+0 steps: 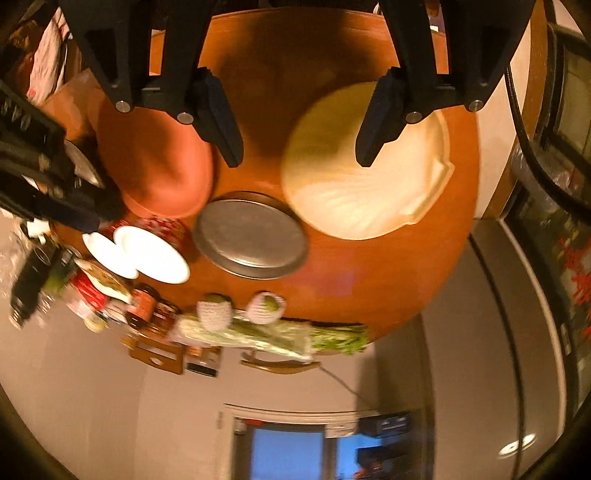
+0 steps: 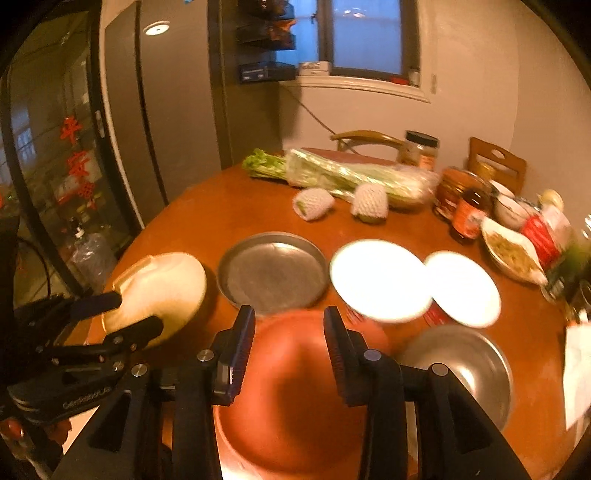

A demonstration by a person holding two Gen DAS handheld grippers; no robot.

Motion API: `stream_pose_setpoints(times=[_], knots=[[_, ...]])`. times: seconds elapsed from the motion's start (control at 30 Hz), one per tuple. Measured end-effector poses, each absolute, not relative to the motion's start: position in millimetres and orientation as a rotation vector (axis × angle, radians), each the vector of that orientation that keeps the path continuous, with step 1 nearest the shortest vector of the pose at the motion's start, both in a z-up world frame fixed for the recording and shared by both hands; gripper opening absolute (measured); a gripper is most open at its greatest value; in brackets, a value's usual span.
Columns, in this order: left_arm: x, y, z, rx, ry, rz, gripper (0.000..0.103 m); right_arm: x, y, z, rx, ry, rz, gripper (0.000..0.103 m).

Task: Organize plates and bowls
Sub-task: 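Carry the shell plate aside and set it on the table, open left gripper, then grasp the orange handled plate rim with the left gripper and lift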

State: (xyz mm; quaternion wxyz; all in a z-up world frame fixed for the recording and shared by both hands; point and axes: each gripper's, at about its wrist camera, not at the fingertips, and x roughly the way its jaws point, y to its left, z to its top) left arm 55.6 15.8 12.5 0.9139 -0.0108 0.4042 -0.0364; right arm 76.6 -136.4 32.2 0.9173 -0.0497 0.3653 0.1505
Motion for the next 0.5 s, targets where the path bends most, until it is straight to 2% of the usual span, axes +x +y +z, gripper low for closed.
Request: stream_pose_setpoints(times=[0.5], knots=[[64,-35,-12,0.006,0.904,-0.164,0.063,21,-194,-10,0.013,0.855,0.241,0.041]])
